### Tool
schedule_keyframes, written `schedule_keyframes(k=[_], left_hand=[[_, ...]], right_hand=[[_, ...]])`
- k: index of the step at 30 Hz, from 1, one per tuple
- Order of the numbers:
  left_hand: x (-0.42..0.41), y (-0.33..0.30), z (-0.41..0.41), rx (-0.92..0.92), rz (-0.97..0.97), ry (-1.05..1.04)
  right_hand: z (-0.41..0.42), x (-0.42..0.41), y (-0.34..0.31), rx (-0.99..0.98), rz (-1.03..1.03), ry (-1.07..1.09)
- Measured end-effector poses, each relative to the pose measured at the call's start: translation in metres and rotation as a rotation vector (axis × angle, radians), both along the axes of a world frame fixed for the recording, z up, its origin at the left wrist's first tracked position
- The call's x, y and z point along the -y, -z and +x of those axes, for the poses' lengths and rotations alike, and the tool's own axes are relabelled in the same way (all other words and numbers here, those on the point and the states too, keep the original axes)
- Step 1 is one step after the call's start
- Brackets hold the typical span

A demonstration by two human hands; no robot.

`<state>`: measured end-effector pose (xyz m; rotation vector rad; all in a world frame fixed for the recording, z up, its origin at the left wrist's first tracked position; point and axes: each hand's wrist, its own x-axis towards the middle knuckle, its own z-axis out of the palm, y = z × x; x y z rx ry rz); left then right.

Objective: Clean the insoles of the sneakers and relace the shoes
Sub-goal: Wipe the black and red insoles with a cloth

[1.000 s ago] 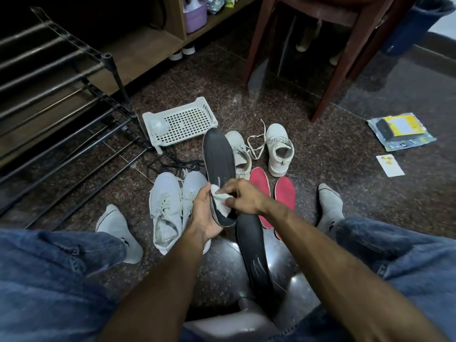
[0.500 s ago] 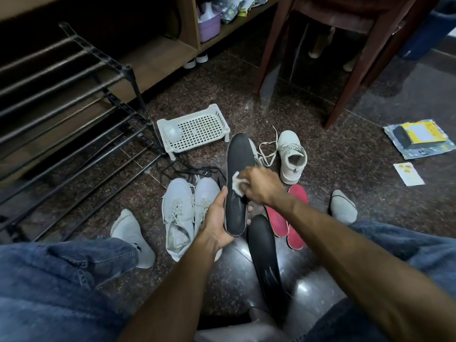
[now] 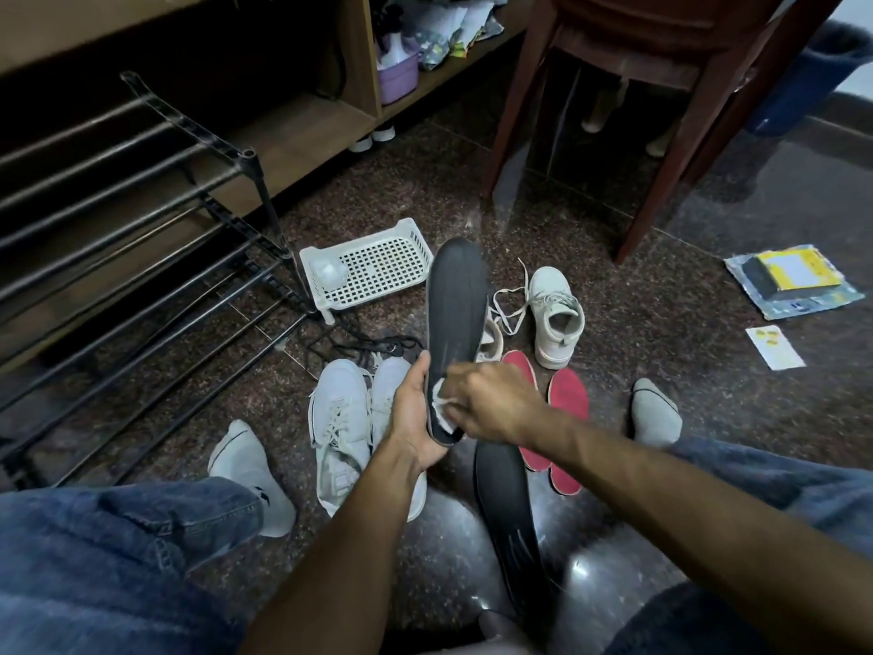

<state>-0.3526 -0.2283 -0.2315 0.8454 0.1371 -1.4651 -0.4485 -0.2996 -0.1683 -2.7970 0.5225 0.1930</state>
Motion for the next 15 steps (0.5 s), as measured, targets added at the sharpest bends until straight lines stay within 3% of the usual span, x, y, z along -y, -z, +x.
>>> schedule_keyframes(k=[2, 6, 8, 12, 13, 15], left_hand=[[0.000, -0.002, -0.004, 0.025, 0.001, 0.006], [0.003, -0.008, -0.020, 0.069, 0.003, 0.092], [0.005, -0.011, -0.021, 0.078, -0.003, 0.089], [0.009, -0.012, -0.015, 0.027, -0.006, 0.022], [0.009, -0.012, -0.015, -0.004, -0.012, -0.007], [0.008, -0.012, -0.018, -0.050, -0.037, -0.044]], right_hand=[[-0.002, 0.002, -0.007, -0.025, -0.071, -0.006], [0.009, 0.055, -0.013, -0.034, -0.182, 0.377], [0.009, 0.052, -0.015, -0.052, -0.199, 0.349], [-0.011, 0.019, -0.001, -0.059, -0.015, 0.146], [-0.014, 0.018, 0.002, -0.006, 0.089, 0.154], [-0.011, 0.024, 0.002, 0.242, 0.484, 0.382]])
